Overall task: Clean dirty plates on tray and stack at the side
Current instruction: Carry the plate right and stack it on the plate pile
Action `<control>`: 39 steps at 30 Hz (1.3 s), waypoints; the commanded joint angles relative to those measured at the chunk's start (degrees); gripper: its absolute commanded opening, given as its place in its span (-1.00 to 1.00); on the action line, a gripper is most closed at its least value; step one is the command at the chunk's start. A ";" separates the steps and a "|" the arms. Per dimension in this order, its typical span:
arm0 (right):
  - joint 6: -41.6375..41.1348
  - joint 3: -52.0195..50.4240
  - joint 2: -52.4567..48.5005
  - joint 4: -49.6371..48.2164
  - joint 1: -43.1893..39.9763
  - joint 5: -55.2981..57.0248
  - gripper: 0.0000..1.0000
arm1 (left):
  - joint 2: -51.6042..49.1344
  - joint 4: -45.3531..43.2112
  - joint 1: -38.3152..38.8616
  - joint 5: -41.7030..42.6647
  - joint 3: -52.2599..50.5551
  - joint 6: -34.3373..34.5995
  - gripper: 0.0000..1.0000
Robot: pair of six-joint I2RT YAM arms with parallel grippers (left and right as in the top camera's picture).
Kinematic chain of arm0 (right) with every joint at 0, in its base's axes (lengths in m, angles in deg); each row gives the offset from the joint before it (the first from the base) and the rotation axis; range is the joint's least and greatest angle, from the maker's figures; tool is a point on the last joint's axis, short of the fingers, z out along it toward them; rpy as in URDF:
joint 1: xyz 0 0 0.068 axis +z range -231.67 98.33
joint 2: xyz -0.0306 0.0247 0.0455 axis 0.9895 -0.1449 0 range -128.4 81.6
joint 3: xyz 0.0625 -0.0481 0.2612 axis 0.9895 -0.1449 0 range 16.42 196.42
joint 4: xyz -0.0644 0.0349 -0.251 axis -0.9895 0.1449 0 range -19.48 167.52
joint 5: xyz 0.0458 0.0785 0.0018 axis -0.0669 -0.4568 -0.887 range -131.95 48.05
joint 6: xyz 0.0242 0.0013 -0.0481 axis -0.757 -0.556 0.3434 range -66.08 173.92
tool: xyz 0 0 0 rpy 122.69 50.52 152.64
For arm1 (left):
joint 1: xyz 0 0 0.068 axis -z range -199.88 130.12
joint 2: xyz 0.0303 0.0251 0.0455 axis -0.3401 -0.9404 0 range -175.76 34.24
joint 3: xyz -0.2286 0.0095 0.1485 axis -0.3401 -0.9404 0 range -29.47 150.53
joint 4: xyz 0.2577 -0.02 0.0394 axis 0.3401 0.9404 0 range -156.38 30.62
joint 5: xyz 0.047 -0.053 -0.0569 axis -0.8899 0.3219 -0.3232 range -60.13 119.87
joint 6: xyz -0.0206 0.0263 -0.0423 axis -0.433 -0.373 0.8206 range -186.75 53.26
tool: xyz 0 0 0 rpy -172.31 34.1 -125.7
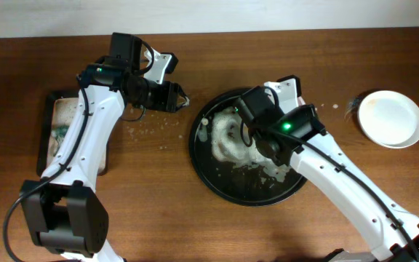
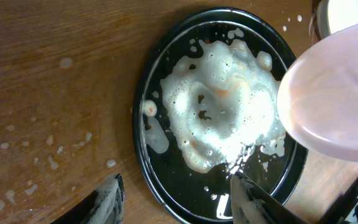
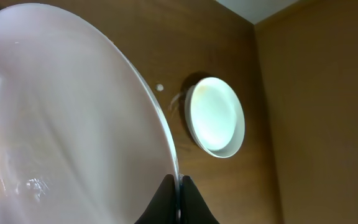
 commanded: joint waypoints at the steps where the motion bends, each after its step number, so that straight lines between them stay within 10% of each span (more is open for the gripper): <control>1: -3.65 0.44 0.00 -0.46 -1.90 -6.40 -0.92 | 0.87 -0.11 0.09 0.20 0.94 -0.04 0.08; 11: -3.56 5.44 -0.44 -7.30 -51.87 -50.25 -0.92 | 0.87 -0.11 0.09 0.22 0.94 -0.02 0.08; 17: -4.63 5.33 -10.75 -14.21 -74.38 -56.19 -0.92 | 0.87 -0.13 0.09 0.22 0.94 -0.02 0.08; 24: -4.59 5.33 -20.48 -24.11 -74.36 -60.15 -0.90 | 0.87 -0.07 0.20 0.85 0.94 0.00 0.08; 30: -4.39 6.03 -19.67 -25.99 -75.28 -61.83 -0.19 | 0.87 -0.07 0.87 1.29 0.94 -0.02 0.08; 33: -1.11 6.19 -12.63 -24.74 -73.68 -80.81 0.00 | 1.86 -0.09 0.94 2.25 1.14 -0.02 0.07; 39: 9.07 6.16 9.81 -10.93 -60.24 -83.10 0.12 | 15.47 1.31 0.92 -8.52 1.18 0.22 0.06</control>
